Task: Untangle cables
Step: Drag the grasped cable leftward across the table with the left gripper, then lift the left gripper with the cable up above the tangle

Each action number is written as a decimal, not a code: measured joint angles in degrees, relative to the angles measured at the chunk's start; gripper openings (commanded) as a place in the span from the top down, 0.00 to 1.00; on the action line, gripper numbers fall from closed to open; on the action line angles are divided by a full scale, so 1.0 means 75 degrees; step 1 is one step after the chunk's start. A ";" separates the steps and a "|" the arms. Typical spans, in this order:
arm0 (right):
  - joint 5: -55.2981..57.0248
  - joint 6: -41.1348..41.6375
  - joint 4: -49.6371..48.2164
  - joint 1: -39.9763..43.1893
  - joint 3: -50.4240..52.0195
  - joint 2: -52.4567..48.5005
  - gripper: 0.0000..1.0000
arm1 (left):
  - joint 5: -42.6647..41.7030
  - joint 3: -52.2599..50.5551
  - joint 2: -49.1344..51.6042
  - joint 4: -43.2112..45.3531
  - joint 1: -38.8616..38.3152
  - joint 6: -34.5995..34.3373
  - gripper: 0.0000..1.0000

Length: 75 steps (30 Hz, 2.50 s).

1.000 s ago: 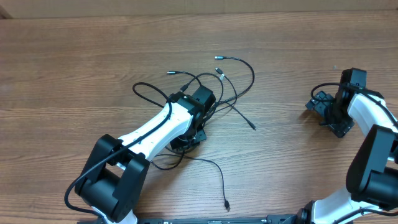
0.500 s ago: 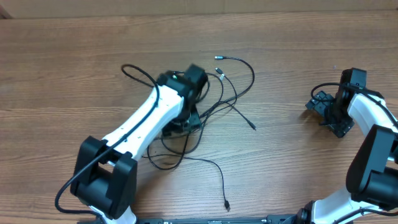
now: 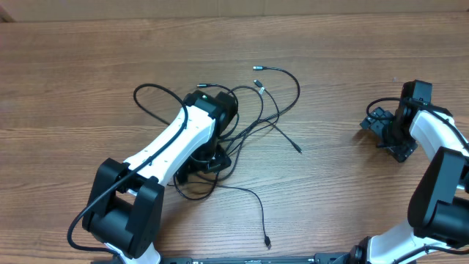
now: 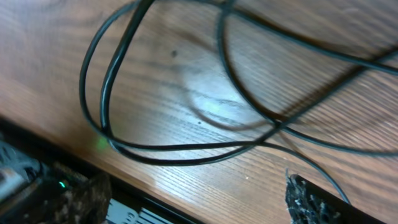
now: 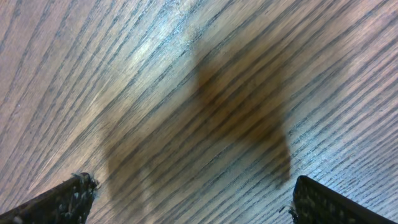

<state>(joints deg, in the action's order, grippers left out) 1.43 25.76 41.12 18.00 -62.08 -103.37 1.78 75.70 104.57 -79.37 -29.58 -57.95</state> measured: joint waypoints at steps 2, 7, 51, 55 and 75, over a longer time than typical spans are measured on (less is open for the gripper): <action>0.0000 -0.0006 0.0000 0.0000 0.0000 0.0000 0.00 | -0.0009 -0.0248 0.0000 0.0114 0.0000 -0.0580 0.04; 0.0003 0.0000 0.0003 0.0000 0.0000 0.0000 0.00 | -0.0207 -0.0778 0.0000 0.0673 0.0000 -0.2122 0.03; 0.0000 -0.0003 0.0000 0.0000 0.0000 0.0000 0.00 | 0.0653 0.0297 -0.0067 0.2588 -0.0006 0.0635 0.96; 0.0000 -0.0006 -0.0003 0.0000 0.0000 0.0000 0.00 | 0.0527 0.1408 -0.0262 0.2317 -0.0041 0.2221 0.96; 0.0003 0.0000 0.0000 0.0000 0.0000 0.0000 0.00 | -0.2430 0.6091 -0.2576 0.2369 -0.0058 0.6819 0.96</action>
<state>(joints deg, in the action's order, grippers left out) 1.45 25.76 41.12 18.00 -62.08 -103.37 -16.45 121.38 85.25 -61.60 -30.02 -6.81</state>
